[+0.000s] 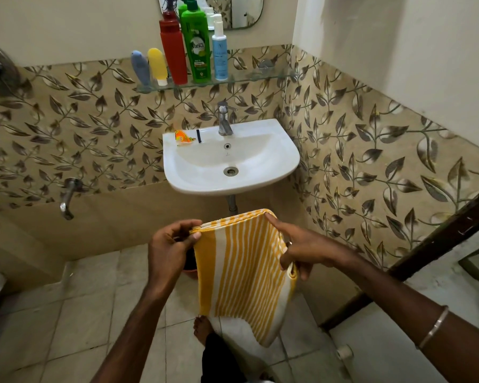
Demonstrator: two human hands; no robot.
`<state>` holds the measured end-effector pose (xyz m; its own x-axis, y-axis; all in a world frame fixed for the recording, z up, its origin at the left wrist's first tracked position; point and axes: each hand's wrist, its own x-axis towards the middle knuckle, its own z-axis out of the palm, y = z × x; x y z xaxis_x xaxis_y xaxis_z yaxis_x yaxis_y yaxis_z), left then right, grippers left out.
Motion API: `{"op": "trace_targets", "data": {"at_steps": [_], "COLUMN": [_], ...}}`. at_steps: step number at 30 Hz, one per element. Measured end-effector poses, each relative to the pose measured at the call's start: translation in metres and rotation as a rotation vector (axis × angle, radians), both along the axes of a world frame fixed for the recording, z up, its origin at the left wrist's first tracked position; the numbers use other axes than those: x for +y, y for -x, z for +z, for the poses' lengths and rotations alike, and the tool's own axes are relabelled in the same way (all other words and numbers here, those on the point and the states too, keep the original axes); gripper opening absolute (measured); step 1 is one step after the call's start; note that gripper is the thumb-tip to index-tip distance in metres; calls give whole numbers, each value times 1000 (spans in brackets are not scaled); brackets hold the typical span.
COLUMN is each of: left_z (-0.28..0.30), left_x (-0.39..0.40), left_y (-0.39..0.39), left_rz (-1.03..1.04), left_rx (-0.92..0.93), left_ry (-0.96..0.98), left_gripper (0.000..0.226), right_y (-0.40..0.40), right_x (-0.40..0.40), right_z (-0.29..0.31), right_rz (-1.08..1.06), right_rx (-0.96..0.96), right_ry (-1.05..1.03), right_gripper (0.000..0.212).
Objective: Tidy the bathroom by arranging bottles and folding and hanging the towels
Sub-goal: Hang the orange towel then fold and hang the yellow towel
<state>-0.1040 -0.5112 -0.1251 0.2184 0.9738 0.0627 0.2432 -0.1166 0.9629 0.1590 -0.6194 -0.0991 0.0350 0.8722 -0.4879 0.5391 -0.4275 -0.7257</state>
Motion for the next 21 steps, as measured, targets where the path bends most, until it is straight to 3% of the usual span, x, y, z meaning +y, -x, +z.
{"op": "trace_targets", "data": {"at_steps": [6, 21], "left_z": [-3, -23], "left_x": [-32, -78], "left_y": [-22, -69], "left_rz": [-57, -110], "left_rx": [-140, -171], "left_ry": [71, -25], "left_gripper": [26, 28], "right_y": [12, 22], "right_x": [9, 22], "right_z": [-5, -4], "right_rz": [-231, -405], "right_rx": [215, 363], "right_ry": [-87, -114], "right_gripper": [113, 107]}}
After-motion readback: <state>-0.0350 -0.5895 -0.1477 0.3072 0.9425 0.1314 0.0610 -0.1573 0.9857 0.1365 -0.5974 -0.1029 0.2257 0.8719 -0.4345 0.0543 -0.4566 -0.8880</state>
